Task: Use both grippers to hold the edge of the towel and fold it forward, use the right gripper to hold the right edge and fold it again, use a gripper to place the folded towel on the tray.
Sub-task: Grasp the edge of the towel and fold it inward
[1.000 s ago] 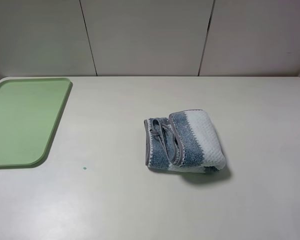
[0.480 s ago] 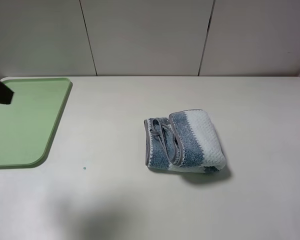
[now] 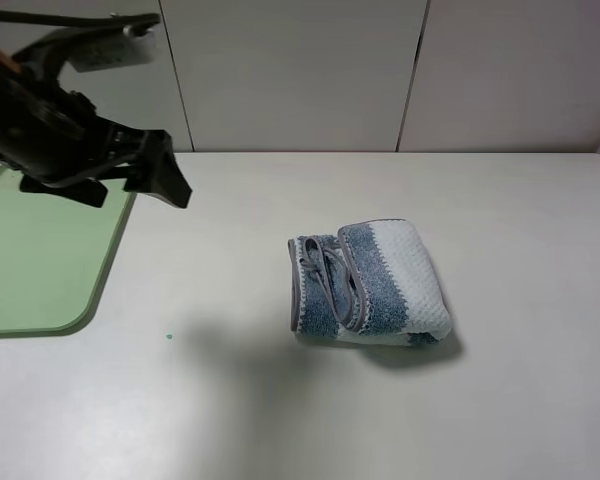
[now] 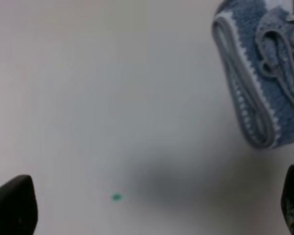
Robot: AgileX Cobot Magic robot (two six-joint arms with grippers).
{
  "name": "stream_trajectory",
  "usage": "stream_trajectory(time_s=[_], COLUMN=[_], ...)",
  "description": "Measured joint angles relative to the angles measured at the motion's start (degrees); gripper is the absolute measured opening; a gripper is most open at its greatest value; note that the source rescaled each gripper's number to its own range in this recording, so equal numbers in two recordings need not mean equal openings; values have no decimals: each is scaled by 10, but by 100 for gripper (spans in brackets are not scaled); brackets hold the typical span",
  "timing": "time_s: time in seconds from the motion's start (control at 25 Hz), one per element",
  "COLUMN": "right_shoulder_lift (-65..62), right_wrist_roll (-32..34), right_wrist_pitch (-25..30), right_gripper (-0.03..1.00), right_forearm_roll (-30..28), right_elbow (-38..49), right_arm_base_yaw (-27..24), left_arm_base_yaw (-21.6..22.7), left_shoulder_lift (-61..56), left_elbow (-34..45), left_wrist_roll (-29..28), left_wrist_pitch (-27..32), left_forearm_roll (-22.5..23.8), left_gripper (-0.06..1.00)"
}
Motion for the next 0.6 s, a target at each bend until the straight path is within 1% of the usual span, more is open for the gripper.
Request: stream_trajectory(time_s=[0.08,0.28,0.44,0.6], right_shoulder_lift=[0,0,0,0], right_wrist_roll=[0,0,0,0], right_wrist_pitch=[0,0,0,0], right_gripper=[100,100,100,100], right_forearm_roll=[0,0,0,0], right_elbow=[0,0,0,0], right_arm_base_yaw=[0,0,0,0], left_arm_base_yaw=[-25,-89,-126,-153], left_shoulder_lift=[36,102,147,185], left_elbow=[-14,-40,-56,-60], left_wrist_roll=[-16,-76,-113,-144], left_wrist_pitch=[-22,-81,-115,-156], left_forearm_roll=[-1,-2,-3,-4], left_gripper=[100,100,100,100])
